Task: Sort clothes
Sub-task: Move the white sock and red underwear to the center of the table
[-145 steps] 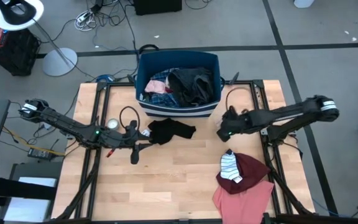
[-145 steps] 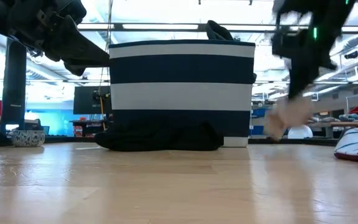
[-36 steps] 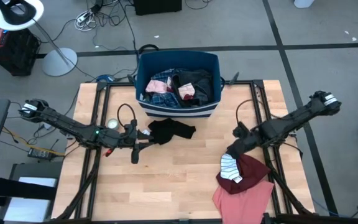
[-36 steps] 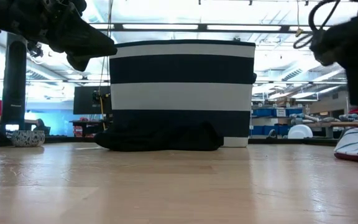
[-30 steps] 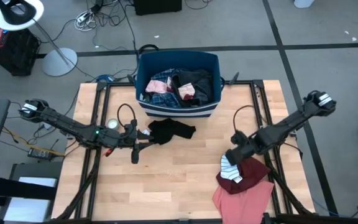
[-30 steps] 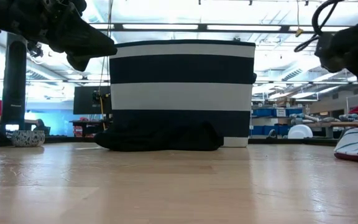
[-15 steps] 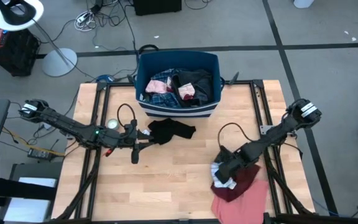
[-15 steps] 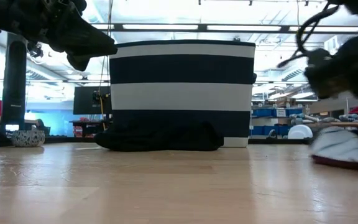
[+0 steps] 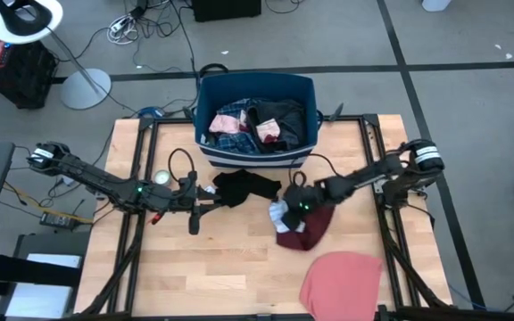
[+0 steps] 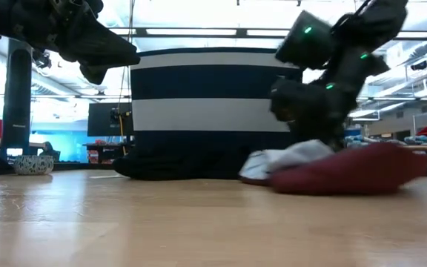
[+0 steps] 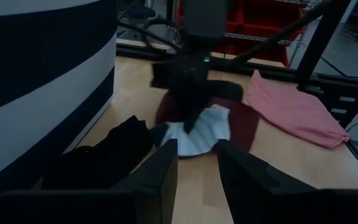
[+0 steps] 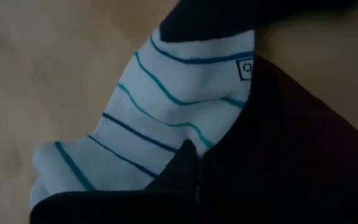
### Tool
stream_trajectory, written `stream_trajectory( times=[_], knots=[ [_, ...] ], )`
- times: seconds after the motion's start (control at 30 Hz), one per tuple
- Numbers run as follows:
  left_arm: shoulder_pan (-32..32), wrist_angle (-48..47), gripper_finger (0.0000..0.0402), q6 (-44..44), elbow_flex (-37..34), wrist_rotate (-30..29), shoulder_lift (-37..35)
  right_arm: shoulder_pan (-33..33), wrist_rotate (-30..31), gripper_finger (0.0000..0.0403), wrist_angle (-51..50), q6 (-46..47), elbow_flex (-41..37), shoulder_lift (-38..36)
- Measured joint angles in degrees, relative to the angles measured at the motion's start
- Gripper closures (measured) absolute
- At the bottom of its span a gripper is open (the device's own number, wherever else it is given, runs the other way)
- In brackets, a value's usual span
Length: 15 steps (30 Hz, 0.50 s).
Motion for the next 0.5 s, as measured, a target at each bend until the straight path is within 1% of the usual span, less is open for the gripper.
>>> stream_trajectory(
  times=[0.13,0.2,0.33,0.5],
  knots=[
    [0.0,-0.1,0.0282,0.0,0.0,0.0,0.0,-4.7,-1.9,0.0396,6.7,-4.9,0.0,2.2],
    [0.0,-0.2,0.0282,0.0,0.0,0.0,0.0,-6.2,-1.9,0.0388,7.4,-6.5,0.2,2.1],
    [0.0,-0.4,0.0282,0.0,0.0,0.0,0.0,-8.1,-1.4,0.0369,1.7,-10.0,3.8,0.5],
    [0.0,-0.4,0.0282,0.0,0.0,0.0,0.0,-8.4,-1.5,0.0369,-7.8,-14.8,10.7,-2.2]
  ],
)
